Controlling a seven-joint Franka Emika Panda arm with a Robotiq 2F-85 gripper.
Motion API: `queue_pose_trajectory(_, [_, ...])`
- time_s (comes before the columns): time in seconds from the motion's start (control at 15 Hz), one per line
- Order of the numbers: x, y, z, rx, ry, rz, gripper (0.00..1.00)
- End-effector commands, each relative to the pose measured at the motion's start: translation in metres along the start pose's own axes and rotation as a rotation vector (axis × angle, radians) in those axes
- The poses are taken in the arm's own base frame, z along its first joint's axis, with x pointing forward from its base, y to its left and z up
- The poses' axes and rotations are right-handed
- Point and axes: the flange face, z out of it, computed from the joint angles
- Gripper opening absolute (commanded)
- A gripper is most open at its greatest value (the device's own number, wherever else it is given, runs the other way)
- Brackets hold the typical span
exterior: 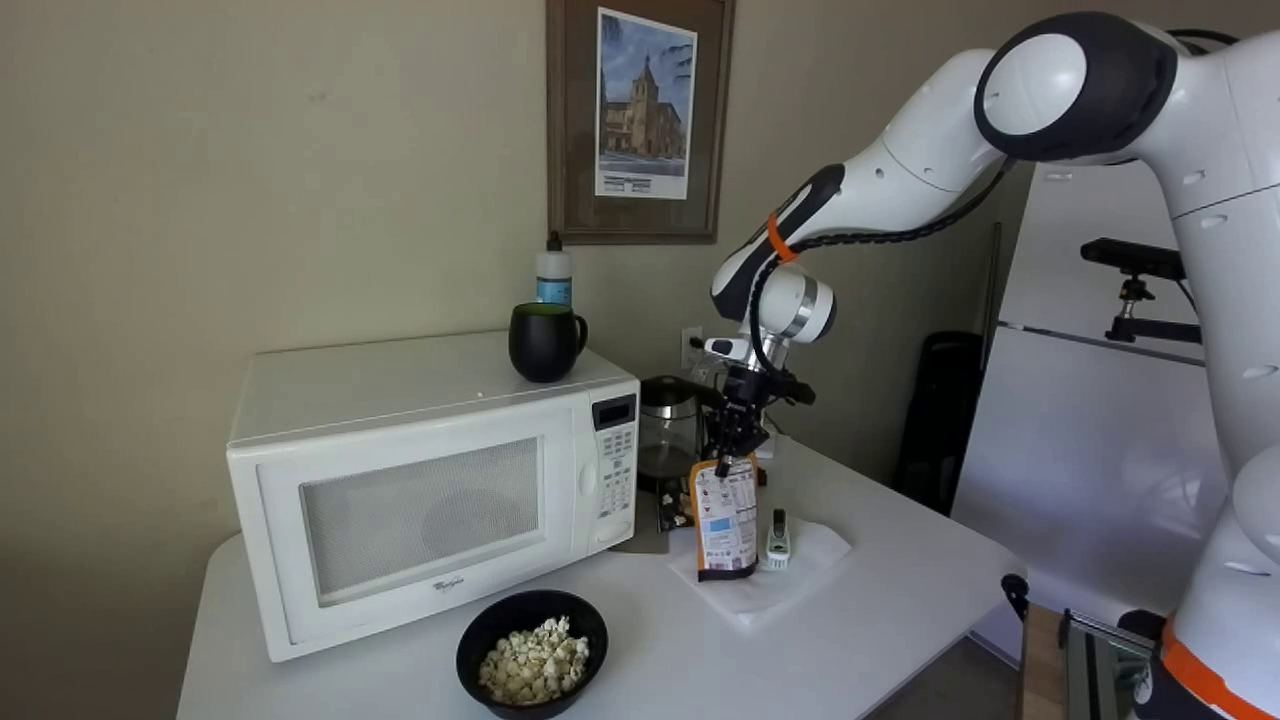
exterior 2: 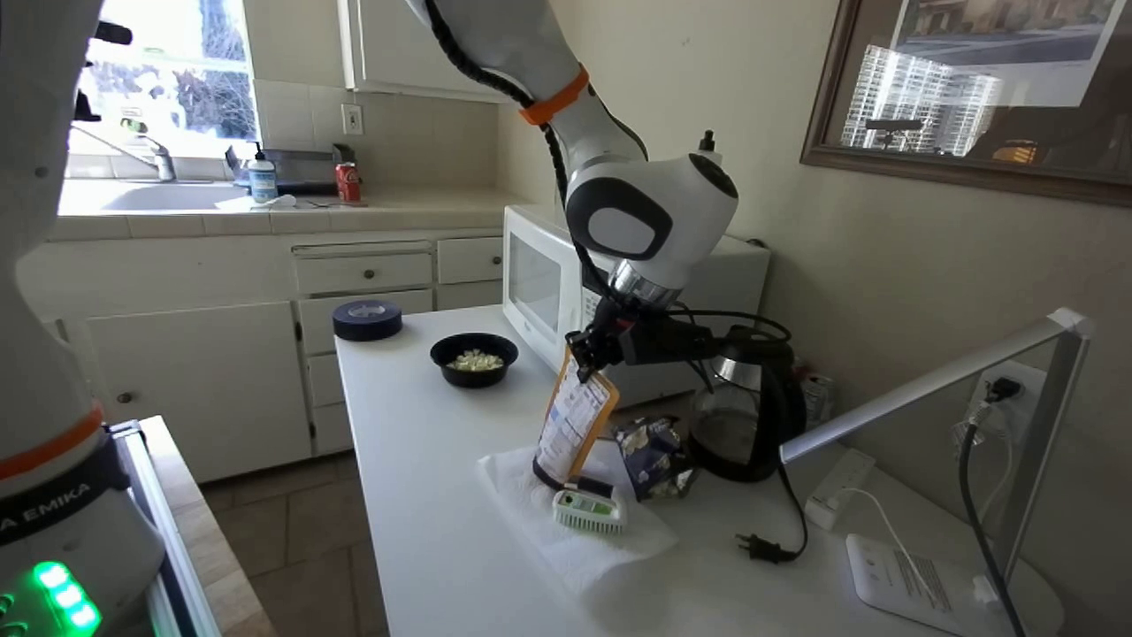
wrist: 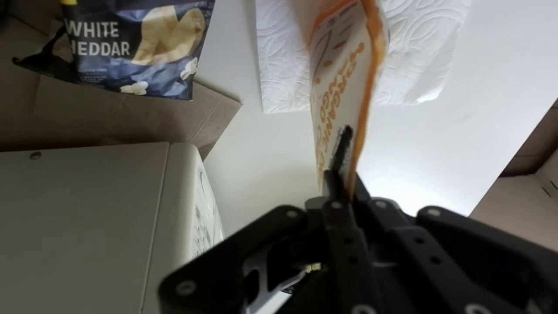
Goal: Move the object away from the microwave
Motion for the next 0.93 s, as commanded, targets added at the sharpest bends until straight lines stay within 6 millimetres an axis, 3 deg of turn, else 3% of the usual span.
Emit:
queue_pose_trajectory(0.0, [0.004, -0.004, -0.009, 0.033, 0.005, 0.056, 0.0])
queue_pose_trajectory(0.2, [0.01, -0.014, -0.024, 0.036, 0.022, 0.1, 0.01])
queue_pose_trajectory(0.47, [0.01, -0.035, -0.09, -0.023, 0.08, 0.185, 0.01])
queue_pose_trajectory(0.67, [-0.017, -0.046, -0.152, -0.133, 0.11, 0.327, 0.01])
queue_pose_trajectory(0.87, [-0.061, -0.06, -0.204, -0.246, 0.107, 0.469, 0.01])
